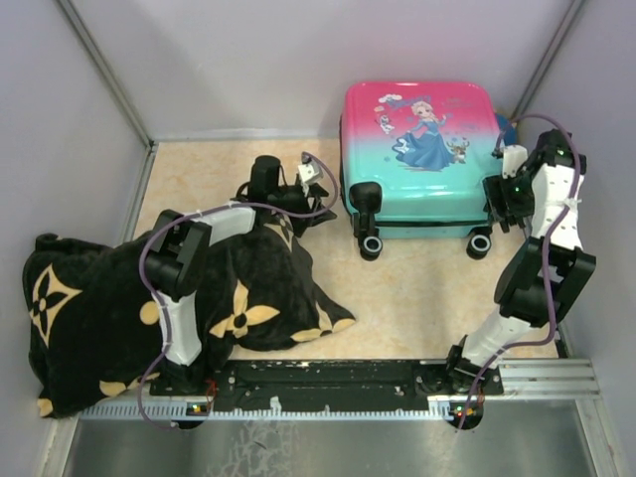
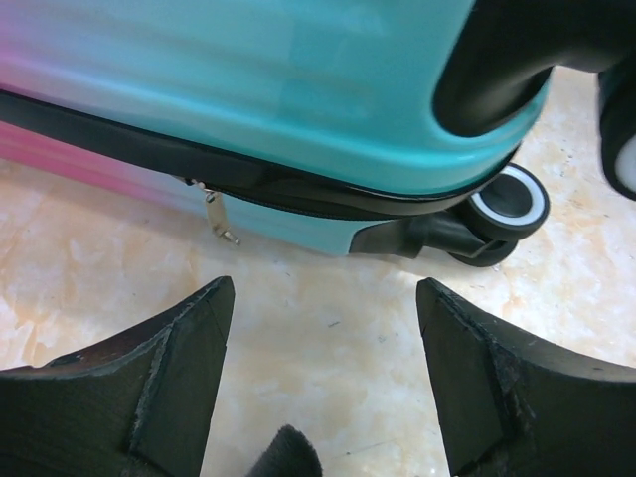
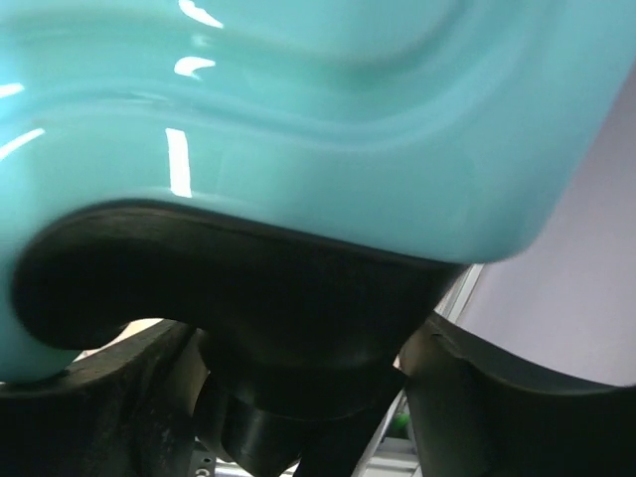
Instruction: Pack the luggage
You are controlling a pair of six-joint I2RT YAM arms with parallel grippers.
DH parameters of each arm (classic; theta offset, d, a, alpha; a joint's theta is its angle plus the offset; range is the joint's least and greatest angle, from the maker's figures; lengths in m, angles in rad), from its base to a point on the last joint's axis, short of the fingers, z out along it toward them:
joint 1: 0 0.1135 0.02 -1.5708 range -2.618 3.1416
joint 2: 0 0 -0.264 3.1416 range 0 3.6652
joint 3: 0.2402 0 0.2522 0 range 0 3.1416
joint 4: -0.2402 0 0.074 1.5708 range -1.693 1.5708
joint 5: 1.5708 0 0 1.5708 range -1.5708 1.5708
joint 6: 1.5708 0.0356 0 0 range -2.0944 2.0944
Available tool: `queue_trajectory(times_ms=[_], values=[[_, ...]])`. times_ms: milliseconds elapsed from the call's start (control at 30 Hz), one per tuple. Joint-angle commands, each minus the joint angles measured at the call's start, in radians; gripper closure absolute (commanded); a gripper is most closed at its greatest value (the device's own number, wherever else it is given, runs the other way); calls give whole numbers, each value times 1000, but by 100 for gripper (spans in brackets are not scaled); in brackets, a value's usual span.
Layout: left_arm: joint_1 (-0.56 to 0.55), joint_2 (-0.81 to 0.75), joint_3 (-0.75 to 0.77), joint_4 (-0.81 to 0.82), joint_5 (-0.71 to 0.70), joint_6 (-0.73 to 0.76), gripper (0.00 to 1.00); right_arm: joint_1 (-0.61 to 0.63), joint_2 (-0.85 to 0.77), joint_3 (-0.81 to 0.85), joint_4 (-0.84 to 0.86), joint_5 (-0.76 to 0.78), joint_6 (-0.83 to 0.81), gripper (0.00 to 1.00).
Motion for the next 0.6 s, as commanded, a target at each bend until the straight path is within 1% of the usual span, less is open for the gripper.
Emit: queue_trajectory(times_ms=[0,133,233,300,400,467,567], values=[[-1,48,65,56,2,20,21,26,6,35,113,57,32,39],[4,97,107,58,-14,66,24,26,-5,56,79,60,12,56],[8,147,166,25,-20,87,24,26,-3,76,47,50,7,71],[9,177,203,13,-1,107,25,26,0,90,41,51,9,84],[9,219,241,11,34,113,28,25,9,128,38,63,19,99],[9,244,258,21,53,112,29,27,19,159,37,70,22,100],[9,273,283,35,82,110,34,26,44,219,26,62,45,100]])
